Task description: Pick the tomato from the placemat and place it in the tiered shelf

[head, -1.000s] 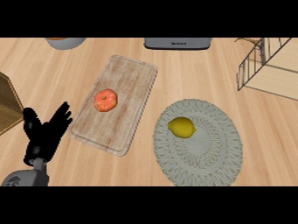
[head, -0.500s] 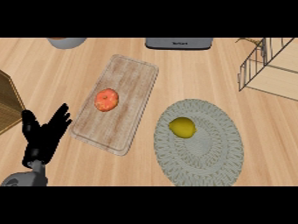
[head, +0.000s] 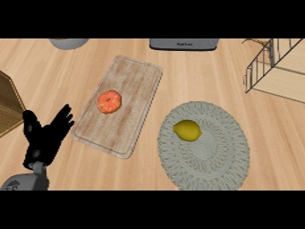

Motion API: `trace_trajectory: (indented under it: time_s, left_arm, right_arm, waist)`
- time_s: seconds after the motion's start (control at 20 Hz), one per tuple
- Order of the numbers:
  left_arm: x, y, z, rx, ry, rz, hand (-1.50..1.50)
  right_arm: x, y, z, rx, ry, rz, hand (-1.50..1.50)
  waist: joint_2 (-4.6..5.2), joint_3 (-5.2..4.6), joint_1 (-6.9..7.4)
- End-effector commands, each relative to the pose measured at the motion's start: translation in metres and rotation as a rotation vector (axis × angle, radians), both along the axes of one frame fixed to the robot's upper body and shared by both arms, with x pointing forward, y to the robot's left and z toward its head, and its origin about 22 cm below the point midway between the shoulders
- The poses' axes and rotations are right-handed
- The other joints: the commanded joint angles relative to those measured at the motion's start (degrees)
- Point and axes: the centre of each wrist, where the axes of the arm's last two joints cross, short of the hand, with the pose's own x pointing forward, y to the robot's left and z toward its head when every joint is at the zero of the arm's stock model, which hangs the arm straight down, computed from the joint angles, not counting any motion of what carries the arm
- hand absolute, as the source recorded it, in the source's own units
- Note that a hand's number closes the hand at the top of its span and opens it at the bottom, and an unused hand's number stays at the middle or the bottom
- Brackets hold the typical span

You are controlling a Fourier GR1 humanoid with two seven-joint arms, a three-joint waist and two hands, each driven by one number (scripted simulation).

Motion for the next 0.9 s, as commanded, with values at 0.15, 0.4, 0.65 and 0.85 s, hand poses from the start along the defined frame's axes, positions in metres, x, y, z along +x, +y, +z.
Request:
trace_trajectory:
  time_s: [0.15, 0.4, 0.65, 0.85]
  left_arm:
    - [0.002, 0.0, 0.002, 0.018, -0.012, 0.011, 0.0]
    - [-0.003, -0.008, -0.004, -0.004, -0.015, 0.007, 0.0]
    - [0.003, 0.005, 0.005, 0.004, 0.008, 0.017, 0.0]
    - [0.014, -0.001, 0.001, -0.019, 0.005, 0.006, 0.0]
  right_arm:
    - [0.007, -0.008, -0.007, -0.016, -0.01, 0.036, 1.5]
    - [0.005, -0.011, 0.003, -0.123, 0.045, 0.016, 1.5]
    - [0.006, -0.016, -0.014, 0.204, -0.114, -0.049, -1.5]
    - [0.007, -0.015, -0.008, 0.322, -0.158, -0.04, -1.5]
  waist:
    - [0.1, -0.01, 0.29]
    - [0.14, -0.03, 0.49]
    - [-0.28, -0.01, -0.76]
    - [-0.07, -0.04, -0.7]
